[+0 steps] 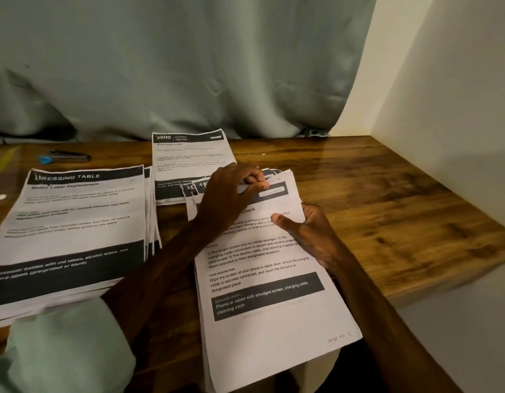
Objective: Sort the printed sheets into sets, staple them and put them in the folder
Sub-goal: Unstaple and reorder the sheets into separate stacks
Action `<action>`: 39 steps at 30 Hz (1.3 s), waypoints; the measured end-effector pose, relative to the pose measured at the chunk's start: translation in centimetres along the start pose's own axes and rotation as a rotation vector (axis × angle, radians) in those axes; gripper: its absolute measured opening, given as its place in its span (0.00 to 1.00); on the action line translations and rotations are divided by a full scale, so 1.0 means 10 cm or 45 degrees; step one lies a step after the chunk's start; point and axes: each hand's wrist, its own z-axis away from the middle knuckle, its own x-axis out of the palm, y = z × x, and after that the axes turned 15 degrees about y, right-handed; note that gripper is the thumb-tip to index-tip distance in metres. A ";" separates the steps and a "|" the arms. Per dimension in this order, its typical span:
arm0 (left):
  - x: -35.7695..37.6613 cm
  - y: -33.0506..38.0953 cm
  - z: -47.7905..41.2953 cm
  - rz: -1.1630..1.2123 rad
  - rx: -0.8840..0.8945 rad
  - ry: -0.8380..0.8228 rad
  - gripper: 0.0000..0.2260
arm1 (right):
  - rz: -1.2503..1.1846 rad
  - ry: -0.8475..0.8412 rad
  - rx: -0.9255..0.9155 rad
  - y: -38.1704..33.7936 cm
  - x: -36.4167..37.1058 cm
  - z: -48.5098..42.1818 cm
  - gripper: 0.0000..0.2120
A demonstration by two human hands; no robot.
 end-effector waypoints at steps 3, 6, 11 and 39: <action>0.00 -0.02 0.00 -0.035 0.101 0.037 0.05 | 0.006 -0.005 -0.009 0.01 0.00 -0.01 0.14; 0.02 -0.05 -0.02 -0.061 0.186 0.045 0.05 | -0.010 -0.007 -0.012 0.02 -0.01 0.02 0.14; 0.00 -0.06 0.00 -0.230 0.358 0.070 0.06 | -0.012 0.016 -0.014 0.00 0.00 0.06 0.14; -0.04 0.08 0.04 -0.133 -0.065 0.036 0.15 | 0.171 0.030 -0.273 0.13 0.01 -0.01 0.12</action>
